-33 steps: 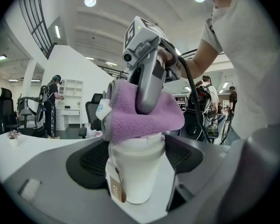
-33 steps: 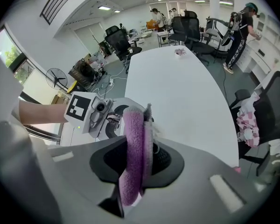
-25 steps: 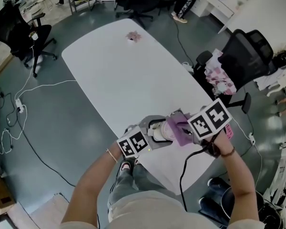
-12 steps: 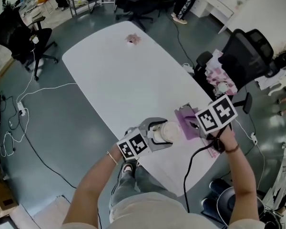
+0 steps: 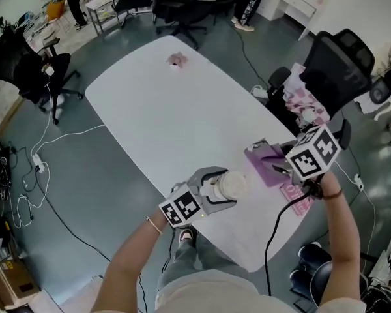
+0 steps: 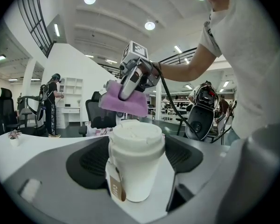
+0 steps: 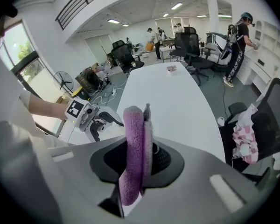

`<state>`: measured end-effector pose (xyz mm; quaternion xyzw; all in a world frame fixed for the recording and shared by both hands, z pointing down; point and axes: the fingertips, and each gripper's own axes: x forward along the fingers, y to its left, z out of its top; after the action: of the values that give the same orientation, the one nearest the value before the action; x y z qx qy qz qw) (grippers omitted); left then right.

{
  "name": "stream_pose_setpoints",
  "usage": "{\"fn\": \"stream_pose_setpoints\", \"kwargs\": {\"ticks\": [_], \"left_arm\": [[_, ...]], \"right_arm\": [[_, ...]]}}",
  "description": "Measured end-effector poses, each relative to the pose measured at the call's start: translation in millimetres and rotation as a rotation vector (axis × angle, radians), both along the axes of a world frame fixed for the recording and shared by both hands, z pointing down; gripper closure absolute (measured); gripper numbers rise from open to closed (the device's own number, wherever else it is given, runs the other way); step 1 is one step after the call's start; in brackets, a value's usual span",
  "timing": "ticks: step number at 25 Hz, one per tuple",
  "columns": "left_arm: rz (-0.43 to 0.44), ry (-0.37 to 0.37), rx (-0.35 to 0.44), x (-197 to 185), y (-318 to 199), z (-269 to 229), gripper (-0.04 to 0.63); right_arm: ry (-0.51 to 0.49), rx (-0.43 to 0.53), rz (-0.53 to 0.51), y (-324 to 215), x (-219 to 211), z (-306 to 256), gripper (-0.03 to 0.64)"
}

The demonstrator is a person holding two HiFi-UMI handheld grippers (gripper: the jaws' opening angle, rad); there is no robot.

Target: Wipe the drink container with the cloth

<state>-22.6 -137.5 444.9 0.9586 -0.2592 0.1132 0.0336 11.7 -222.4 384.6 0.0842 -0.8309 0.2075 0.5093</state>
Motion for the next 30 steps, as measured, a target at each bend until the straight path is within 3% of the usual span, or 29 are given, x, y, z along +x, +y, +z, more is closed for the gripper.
{"fn": "stream_pose_setpoints", "kwargs": {"ticks": [2,7,12,18,22,30], "left_arm": [[-0.001,-0.002,-0.003,0.1,0.2,-0.2,0.219],[-0.003,-0.001,-0.002,-0.7,-1.4,-0.1,0.219],[0.001,0.002,0.004,0.0,2.1,-0.6,0.219],[-0.011,0.034,0.031,2.3,-1.4,-9.7,0.219],[-0.013,0.029,0.002,0.6,2.8,-4.4,0.219],[-0.015,0.033,0.000,0.8,2.8,-2.4,0.219]], "right_arm": [[-0.034,-0.020,-0.031,-5.7,4.0,4.2,0.548],[-0.160,-0.205,-0.018,-15.8,5.3,16.7,0.548],[-0.249,-0.310,-0.058,-22.7,4.9,32.8,0.548],[-0.292,-0.435,-0.129,-20.0,-4.3,51.0,0.548],[-0.315,-0.519,-0.208,-5.2,-16.8,60.2,0.548],[-0.313,-0.589,-0.288,5.3,-29.1,72.2,0.548]]}}
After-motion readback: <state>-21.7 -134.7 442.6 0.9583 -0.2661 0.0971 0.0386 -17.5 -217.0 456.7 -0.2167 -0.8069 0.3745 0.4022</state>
